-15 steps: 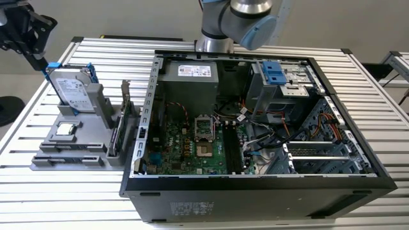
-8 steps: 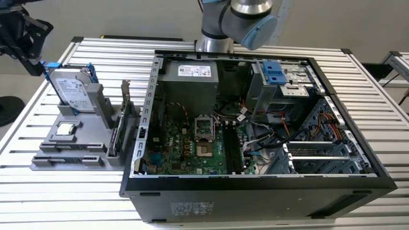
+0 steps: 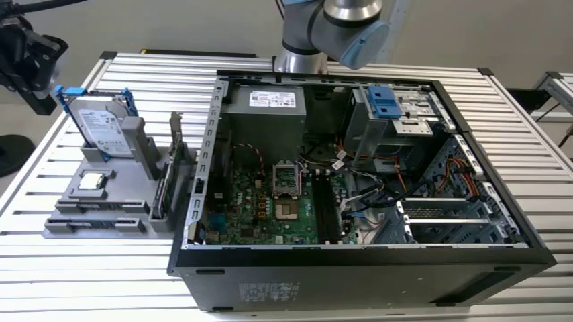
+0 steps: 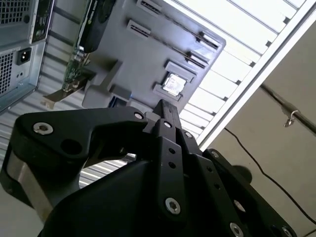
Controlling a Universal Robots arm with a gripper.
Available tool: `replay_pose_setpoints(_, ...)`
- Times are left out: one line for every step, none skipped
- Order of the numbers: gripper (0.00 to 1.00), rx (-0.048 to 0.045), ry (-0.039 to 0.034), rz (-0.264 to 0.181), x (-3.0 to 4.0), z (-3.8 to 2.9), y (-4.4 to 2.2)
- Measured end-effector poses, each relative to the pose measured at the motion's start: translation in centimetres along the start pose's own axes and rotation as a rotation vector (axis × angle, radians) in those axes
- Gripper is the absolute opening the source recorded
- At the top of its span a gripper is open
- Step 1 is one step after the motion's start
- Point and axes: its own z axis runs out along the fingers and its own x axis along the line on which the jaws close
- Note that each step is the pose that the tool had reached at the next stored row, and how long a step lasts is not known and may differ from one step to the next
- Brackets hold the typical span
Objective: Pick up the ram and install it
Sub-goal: 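Reach for the ram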
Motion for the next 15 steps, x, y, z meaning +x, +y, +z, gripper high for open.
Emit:
replay_pose_setpoints(0.00, 0.0000, 0.0000, 0.000, -0.01, -0.01, -0.21)
replay_pose_setpoints(0.00, 0.0000, 0.0000, 0.000, -0.03, -0.02, -0.43)
replay_pose_setpoints(0.00, 0.0000, 0.0000, 0.000, -0.04, -0.03, -0.61)
replay_pose_setpoints(0.00, 0.0000, -0.0001, 0.000, -0.06, -0.04, -0.80)
replay_pose_setpoints(0.00, 0.0000, 0.0000, 0.000, -0.07, -0.05, -0.97)
replay_pose_setpoints(0.00, 0.0000, 0.0000, 0.000, -0.08, -0.06, -1.13)
replay_pose_setpoints(0.00, 0.0000, 0.0000, 0.000, -0.09, -0.06, -1.29)
replay_pose_setpoints(0.00, 0.0000, 0.0000, 0.000, -0.10, -0.07, -1.43)
replay_pose_setpoints(0.00, 0.0000, 0.0000, 0.000, -0.11, -0.07, -1.56)
replay_pose_setpoints(0.00, 0.0000, 0.0000, 0.000, -0.12, -0.08, -1.70)
replay_pose_setpoints(0.00, 0.0000, -0.0001, 0.000, -0.13, -0.09, -1.84)
replay_pose_setpoints(0.00, 0.0000, 0.0000, 0.000, -0.14, -0.09, -1.95)
replay_pose_setpoints(0.00, 0.0000, 0.0000, 0.000, -0.14, -0.09, -2.04)
replay_pose_setpoints(0.00, 0.0001, 0.0001, 0.000, -0.15, -0.11, -2.13)
replay_pose_setpoints(0.00, 0.0002, 0.0001, 0.000, -0.15, -0.11, -2.18)
